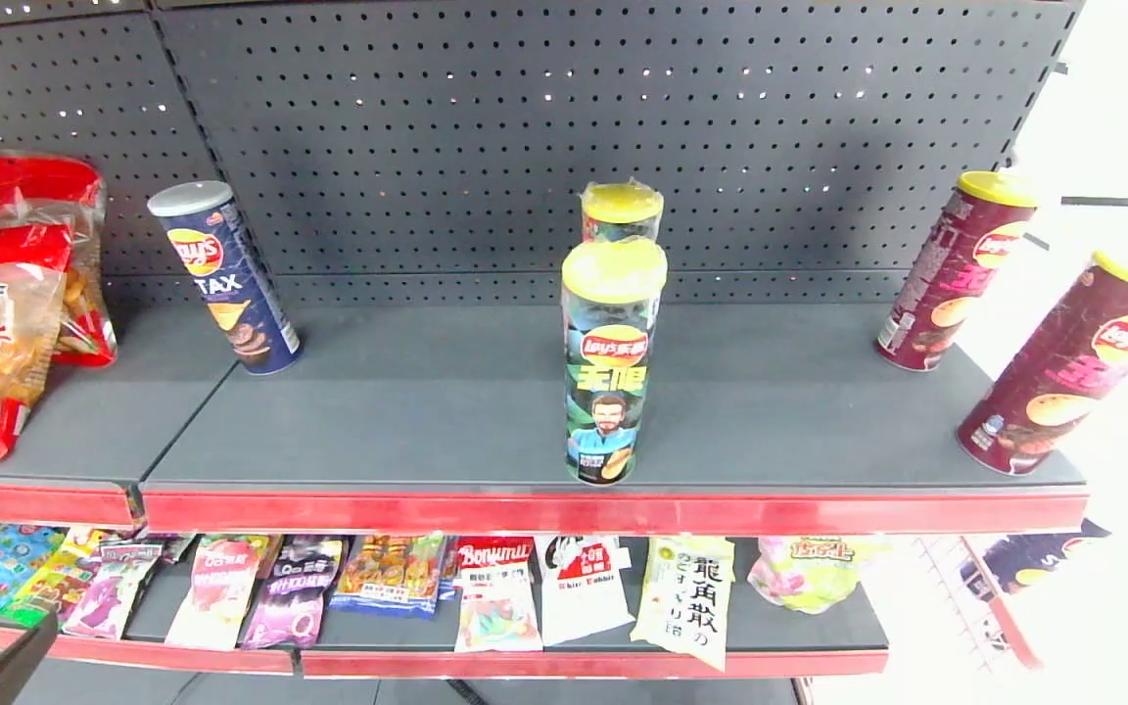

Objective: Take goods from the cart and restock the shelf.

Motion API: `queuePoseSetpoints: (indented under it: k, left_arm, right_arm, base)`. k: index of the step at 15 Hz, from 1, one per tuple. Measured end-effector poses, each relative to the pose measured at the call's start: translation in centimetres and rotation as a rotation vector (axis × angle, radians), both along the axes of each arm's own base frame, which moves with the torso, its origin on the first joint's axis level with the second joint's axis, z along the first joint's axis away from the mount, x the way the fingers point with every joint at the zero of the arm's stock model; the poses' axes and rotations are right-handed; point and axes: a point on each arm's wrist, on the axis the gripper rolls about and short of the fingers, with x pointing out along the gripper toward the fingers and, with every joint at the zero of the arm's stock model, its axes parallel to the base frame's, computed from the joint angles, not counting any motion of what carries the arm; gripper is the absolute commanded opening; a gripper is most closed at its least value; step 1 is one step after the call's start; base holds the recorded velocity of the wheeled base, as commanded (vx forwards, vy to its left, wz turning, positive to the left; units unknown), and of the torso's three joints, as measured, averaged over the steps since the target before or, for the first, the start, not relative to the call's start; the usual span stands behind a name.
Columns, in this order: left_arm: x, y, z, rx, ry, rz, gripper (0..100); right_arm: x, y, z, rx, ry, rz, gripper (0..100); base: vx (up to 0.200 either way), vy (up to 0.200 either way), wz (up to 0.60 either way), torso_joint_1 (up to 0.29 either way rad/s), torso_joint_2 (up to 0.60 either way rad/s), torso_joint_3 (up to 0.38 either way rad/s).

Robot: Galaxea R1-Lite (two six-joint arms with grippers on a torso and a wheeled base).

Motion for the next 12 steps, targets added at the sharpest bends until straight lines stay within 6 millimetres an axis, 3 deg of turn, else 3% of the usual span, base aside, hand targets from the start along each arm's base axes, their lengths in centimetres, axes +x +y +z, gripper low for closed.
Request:
queuePoseSetpoints:
  k: [2, 12]
  left_arm:
    - [-0.05, 0.00, -0.07, 0.000, -0.001, -0.001, 100]
    - [-0.33, 0.01, -0.35, -0.002, -0.006, -0.001, 100]
  right_arm:
    - [-0.30, -0.08, -0.07, -0.001, -0.004, -0.002, 100]
    - [-0.46, -0.09, -0.22, -0.001, -0.009, 0.015, 100]
  base:
    - [0.000, 0.000, 0.00, 0.000, 0.00, 0.000]
    - [0.000, -0.200, 0.00, 0.007, 0.01, 0.001]
